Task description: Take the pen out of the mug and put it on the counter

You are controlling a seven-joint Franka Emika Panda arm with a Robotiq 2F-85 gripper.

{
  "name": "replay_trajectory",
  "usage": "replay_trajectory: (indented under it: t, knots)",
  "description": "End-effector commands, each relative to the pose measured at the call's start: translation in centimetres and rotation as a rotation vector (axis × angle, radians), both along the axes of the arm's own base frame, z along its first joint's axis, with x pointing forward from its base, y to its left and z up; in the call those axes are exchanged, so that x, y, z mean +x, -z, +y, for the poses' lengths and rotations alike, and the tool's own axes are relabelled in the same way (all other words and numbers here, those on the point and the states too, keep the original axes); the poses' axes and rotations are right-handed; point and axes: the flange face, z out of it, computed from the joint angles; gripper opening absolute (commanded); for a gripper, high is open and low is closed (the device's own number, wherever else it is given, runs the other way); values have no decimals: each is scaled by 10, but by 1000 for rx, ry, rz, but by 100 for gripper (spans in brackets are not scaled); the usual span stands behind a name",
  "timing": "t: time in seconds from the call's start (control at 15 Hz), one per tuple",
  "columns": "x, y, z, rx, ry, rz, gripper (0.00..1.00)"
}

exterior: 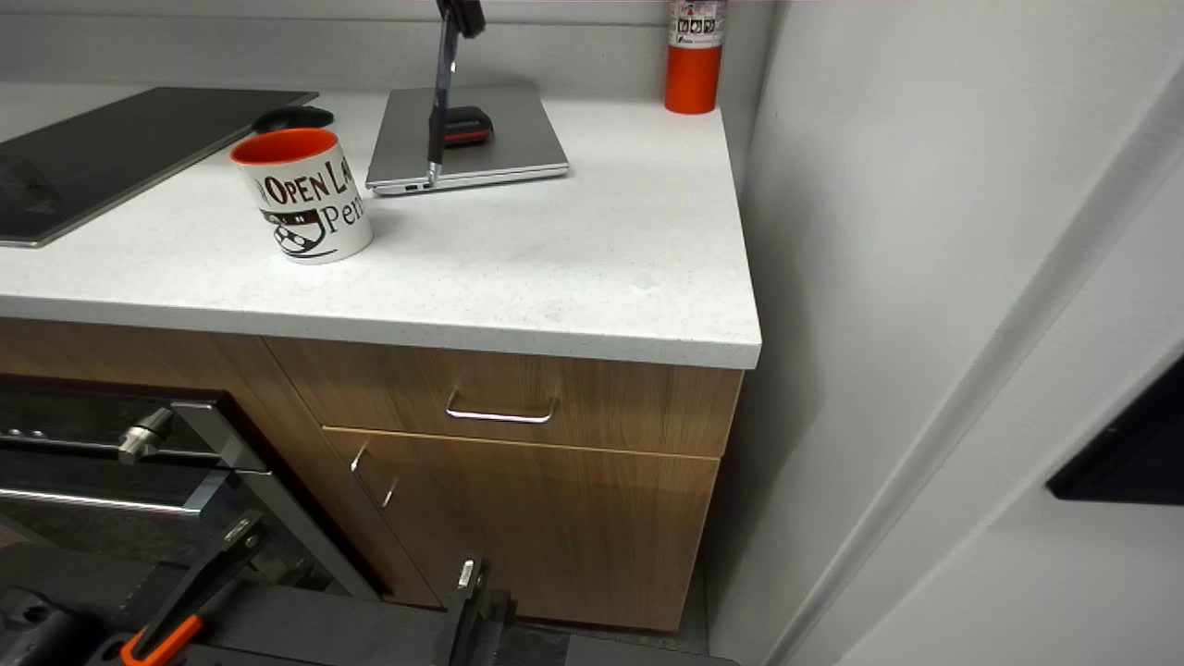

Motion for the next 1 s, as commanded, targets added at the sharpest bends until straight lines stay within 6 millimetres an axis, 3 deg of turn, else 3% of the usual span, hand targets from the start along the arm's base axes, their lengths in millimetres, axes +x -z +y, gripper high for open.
replay_trajectory:
  t: [0.0,0.33,0.73,0.87,0.93]
  knots:
    - [42,38,-38,3,112,29,0]
    - [80,89,-73,96,206,121,0]
    - [111,116,-99,120,278,118,0]
    - [113,118,-106,109,290,126,28]
    - [113,117,-109,110,286,123,34]
